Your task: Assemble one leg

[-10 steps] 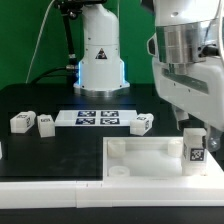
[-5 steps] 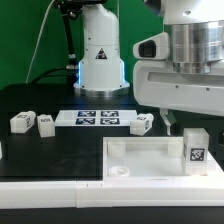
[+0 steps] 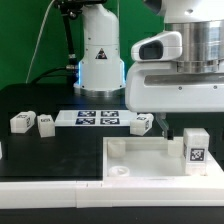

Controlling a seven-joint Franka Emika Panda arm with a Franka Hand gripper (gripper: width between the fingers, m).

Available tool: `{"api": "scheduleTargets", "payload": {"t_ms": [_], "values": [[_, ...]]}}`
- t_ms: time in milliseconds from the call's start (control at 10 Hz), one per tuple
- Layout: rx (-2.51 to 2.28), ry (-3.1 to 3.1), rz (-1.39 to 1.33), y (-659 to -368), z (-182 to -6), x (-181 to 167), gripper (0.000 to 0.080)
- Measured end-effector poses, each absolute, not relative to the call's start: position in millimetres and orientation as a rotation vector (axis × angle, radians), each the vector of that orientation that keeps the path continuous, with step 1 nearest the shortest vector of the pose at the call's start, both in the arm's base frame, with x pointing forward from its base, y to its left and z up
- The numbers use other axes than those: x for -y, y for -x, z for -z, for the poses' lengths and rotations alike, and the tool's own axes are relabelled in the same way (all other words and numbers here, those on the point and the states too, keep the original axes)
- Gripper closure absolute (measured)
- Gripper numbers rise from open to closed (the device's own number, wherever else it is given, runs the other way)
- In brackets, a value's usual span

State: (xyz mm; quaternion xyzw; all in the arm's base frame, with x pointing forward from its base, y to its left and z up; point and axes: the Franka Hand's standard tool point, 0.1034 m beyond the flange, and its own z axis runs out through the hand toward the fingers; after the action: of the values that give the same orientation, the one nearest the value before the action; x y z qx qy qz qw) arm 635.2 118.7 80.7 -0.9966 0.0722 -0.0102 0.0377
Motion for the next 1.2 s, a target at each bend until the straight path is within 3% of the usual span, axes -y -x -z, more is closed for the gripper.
{"api": "scheduleTargets", "payload": {"t_ms": [200, 400, 500, 600, 900, 1200], "values": [[-0.153, 3.063, 0.035, -635.3, -80.7, -118.7, 0.0151], [-0.153, 3.063, 0.035, -635.4, -80.7, -118.3, 0.0376], [-0.153, 3.063, 0.035, -635.5, -80.8, -118.3, 0.0376], [-0.167, 3.062, 0.035, -635.5, -80.8, -118.3, 0.051], [-0.289, 3.047, 0.033, -636.2, -81.0, -116.8, 0.0509], [-0.809, 2.954, 0.017, -635.3, -80.4, -102.6, 0.0509]]}}
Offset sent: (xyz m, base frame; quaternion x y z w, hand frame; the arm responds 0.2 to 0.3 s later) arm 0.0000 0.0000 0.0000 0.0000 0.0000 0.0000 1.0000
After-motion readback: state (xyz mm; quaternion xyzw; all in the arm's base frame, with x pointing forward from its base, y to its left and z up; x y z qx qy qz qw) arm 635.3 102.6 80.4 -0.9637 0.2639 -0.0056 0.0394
